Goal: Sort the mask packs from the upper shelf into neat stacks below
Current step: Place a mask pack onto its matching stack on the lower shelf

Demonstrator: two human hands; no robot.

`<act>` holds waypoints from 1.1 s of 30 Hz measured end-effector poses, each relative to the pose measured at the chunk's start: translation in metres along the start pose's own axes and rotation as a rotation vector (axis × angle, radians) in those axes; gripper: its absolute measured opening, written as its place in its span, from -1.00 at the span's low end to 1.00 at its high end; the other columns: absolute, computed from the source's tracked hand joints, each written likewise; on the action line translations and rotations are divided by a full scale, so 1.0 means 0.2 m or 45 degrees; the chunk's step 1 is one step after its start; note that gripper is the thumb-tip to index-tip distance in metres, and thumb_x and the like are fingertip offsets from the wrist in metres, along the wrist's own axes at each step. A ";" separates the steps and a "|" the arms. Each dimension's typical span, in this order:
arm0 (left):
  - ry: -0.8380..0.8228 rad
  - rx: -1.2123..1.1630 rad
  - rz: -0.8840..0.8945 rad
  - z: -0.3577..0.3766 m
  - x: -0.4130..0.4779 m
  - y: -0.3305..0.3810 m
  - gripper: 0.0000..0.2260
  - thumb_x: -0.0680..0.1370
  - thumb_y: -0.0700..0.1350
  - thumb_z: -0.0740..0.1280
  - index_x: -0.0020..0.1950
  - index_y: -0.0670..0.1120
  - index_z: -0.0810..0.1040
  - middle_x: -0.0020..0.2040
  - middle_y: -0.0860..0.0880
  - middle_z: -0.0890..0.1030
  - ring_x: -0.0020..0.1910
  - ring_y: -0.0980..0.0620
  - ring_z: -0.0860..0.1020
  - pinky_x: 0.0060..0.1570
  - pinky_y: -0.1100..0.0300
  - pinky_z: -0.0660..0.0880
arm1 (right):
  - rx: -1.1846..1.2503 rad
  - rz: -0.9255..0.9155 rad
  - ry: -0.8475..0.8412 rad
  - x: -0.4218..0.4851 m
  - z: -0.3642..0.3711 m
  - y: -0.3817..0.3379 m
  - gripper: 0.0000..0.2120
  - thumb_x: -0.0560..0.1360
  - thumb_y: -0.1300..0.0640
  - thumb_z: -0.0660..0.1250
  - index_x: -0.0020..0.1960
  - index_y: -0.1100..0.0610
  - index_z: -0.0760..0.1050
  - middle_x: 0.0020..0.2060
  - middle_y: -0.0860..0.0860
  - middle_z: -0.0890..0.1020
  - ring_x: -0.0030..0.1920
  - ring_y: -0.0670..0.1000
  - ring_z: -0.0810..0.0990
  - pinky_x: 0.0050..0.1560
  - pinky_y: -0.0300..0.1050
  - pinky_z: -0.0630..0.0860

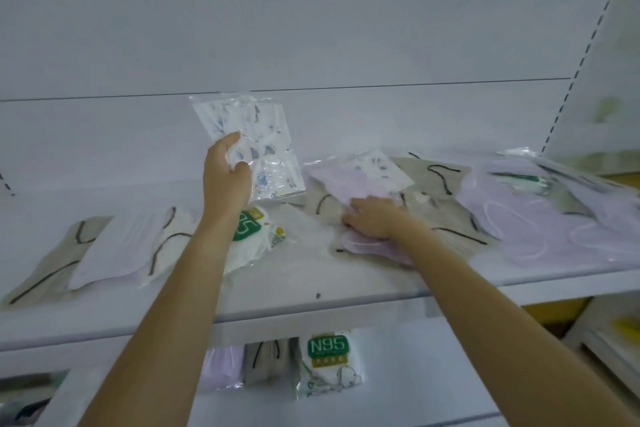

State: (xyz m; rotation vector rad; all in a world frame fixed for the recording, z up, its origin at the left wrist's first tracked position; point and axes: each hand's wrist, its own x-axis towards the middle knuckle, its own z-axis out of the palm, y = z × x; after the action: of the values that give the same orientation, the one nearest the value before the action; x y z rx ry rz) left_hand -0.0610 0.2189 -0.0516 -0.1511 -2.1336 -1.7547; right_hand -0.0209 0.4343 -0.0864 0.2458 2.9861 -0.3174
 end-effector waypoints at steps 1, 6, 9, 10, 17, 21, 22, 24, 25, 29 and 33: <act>-0.007 0.002 0.003 0.03 -0.02 0.01 -0.44 0.42 -0.36 0.07 0.32 0.11 0.41 0.31 -0.12 0.47 0.34 -0.27 0.37 0.35 -0.16 0.32 | 0.089 -0.132 -0.026 -0.02 -0.01 -0.07 -0.56 0.60 -0.07 0.06 0.34 0.18 0.32 0.31 0.18 0.42 0.26 0.17 0.41 0.28 0.02 0.33; -0.020 0.043 0.007 0.07 -0.07 0.02 -0.43 0.42 -0.36 0.07 0.32 0.12 0.41 0.32 -0.22 0.45 0.35 -0.33 0.33 0.34 -0.21 0.30 | 0.462 -0.387 0.156 -0.06 -0.06 -0.16 -0.60 0.59 0.10 0.15 0.40 0.21 0.31 0.33 0.11 0.39 0.33 0.08 0.34 0.29 -0.07 0.25; -0.011 0.051 -0.022 0.06 -0.06 0.01 -0.44 0.44 -0.36 0.07 0.33 0.10 0.40 0.33 -0.25 0.42 0.36 -0.33 0.31 0.35 -0.20 0.29 | 0.176 -0.162 0.362 -0.02 -0.08 0.03 -0.51 0.58 -0.01 0.15 0.47 0.04 0.19 0.47 0.10 0.18 0.46 0.13 0.14 0.43 0.05 0.10; -0.014 0.053 -0.027 0.07 -0.05 0.01 -0.45 0.45 -0.36 0.07 0.34 0.08 0.39 0.33 -0.26 0.42 0.35 -0.34 0.32 0.35 -0.21 0.29 | 0.119 -0.077 0.369 0.00 -0.10 0.09 -0.50 0.58 -0.03 0.14 0.48 0.04 0.17 0.48 0.10 0.16 0.46 0.14 0.12 0.42 0.07 0.09; -0.224 0.190 -0.018 0.17 -0.10 0.04 -0.50 0.53 -0.39 0.04 0.43 -0.06 0.32 0.45 -0.03 0.29 0.42 0.01 0.26 0.22 0.38 0.14 | -0.191 0.111 0.175 0.13 -0.14 0.20 -0.59 0.54 -0.15 0.17 0.30 0.04 0.43 0.34 0.09 0.40 0.36 0.17 0.27 0.30 0.09 0.22; -0.283 0.225 -0.043 0.19 -0.10 0.05 -0.55 0.58 -0.34 0.04 0.46 -0.10 0.28 0.45 -0.06 0.26 0.40 0.00 0.27 -0.09 0.54 0.15 | -0.057 0.148 0.439 0.12 -0.10 0.19 -0.67 0.59 -0.03 0.11 0.20 0.08 0.52 0.20 0.10 0.53 0.25 0.14 0.40 0.20 0.00 0.33; -0.300 0.238 -0.041 0.19 -0.11 0.05 -0.58 0.60 -0.29 0.06 0.46 -0.09 0.28 0.45 -0.06 0.27 0.40 0.01 0.28 -0.05 0.51 0.17 | 0.104 0.152 0.545 0.11 -0.10 0.18 -0.67 0.60 -0.02 0.10 0.17 0.10 0.54 0.16 0.11 0.56 0.19 0.14 0.46 0.14 -0.02 0.37; -0.351 0.225 -0.055 0.22 -0.11 0.08 -0.68 0.64 -0.13 0.09 0.39 -0.08 0.36 0.38 -0.06 0.36 0.34 -0.01 0.34 0.08 0.34 0.23 | 0.474 0.094 0.756 0.05 -0.11 0.15 -0.68 0.60 -0.01 0.12 0.14 0.13 0.56 0.11 0.09 0.61 0.11 0.11 0.54 0.00 -0.14 0.40; -0.384 0.197 -0.067 0.25 -0.10 0.10 -0.74 0.64 -0.05 0.09 0.27 -0.07 0.44 0.26 -0.09 0.44 0.25 -0.02 0.41 0.06 0.27 0.30 | 0.627 0.023 0.800 0.01 -0.12 0.11 -0.68 0.60 -0.01 0.15 0.15 0.14 0.57 0.11 0.07 0.62 0.11 0.08 0.55 -0.05 -0.21 0.37; -0.481 0.113 -0.121 0.39 -0.10 0.16 -0.74 0.61 -0.03 0.20 0.25 -0.10 0.46 0.21 -0.12 0.50 0.16 -0.04 0.47 0.22 0.02 0.39 | 0.630 -0.375 0.529 -0.19 -0.08 -0.02 -0.67 0.59 -0.01 0.20 0.24 0.13 0.52 0.22 0.01 0.56 0.22 -0.01 0.49 0.01 -0.37 0.25; -0.469 0.227 0.038 0.49 -0.14 0.16 -0.50 0.49 -0.36 0.22 0.44 -0.19 0.30 0.42 -0.12 0.36 0.40 -0.06 0.33 0.39 0.07 0.27 | 0.814 -0.348 0.433 -0.24 -0.11 0.15 -0.64 0.59 -0.04 0.16 0.30 0.09 0.48 0.30 -0.01 0.50 0.31 -0.02 0.42 0.22 -0.27 0.28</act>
State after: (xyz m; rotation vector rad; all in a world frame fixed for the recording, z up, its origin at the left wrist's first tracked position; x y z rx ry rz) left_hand -0.0471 0.3245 -0.0477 -0.4887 -2.5163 -1.6071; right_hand 0.0289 0.4616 -0.0645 -0.0655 3.1357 -1.3892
